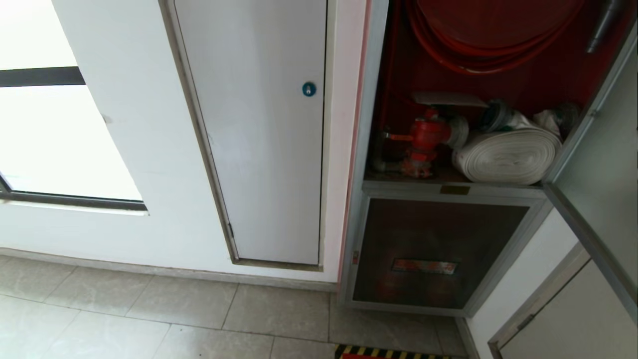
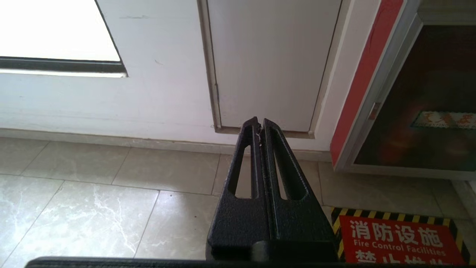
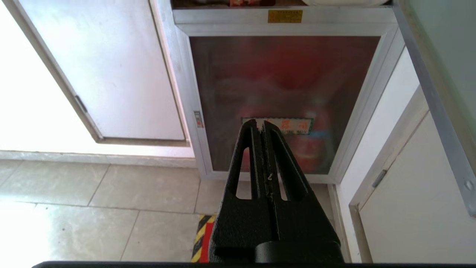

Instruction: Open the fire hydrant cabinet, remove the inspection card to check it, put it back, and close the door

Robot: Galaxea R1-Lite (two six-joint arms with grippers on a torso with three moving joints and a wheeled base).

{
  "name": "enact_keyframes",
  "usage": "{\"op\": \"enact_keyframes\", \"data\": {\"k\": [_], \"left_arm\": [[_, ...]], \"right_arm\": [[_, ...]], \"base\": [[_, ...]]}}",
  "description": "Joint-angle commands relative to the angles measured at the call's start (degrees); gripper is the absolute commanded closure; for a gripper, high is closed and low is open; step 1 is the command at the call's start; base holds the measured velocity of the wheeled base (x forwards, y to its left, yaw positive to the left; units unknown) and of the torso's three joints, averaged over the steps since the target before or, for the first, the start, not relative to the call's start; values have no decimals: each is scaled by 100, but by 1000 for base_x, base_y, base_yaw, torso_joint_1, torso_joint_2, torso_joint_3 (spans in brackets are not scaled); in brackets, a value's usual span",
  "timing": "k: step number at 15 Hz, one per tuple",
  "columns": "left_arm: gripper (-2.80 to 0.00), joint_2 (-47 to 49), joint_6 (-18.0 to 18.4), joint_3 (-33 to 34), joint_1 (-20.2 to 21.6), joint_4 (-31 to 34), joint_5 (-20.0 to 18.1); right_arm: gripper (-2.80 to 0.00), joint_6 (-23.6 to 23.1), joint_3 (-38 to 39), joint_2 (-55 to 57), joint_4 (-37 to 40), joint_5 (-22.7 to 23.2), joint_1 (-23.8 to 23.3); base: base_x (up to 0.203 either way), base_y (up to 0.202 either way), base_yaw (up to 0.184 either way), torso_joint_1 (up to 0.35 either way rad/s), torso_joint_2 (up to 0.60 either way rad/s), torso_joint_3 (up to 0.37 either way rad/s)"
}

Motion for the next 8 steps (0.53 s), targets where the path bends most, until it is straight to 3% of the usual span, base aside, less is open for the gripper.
{"op": "enact_keyframes", "data": {"k": [1, 8], "left_arm": [[0, 7, 5, 1, 2, 0, 0], [0, 7, -4, 0, 2, 0, 0]], "right_arm": [[0, 1, 0, 9, 1, -9, 0], [0, 10, 0, 9, 1, -9, 0]], "base": [[178, 0, -2, -6, -6, 6], [196, 0, -1, 9, 3, 4]]}}
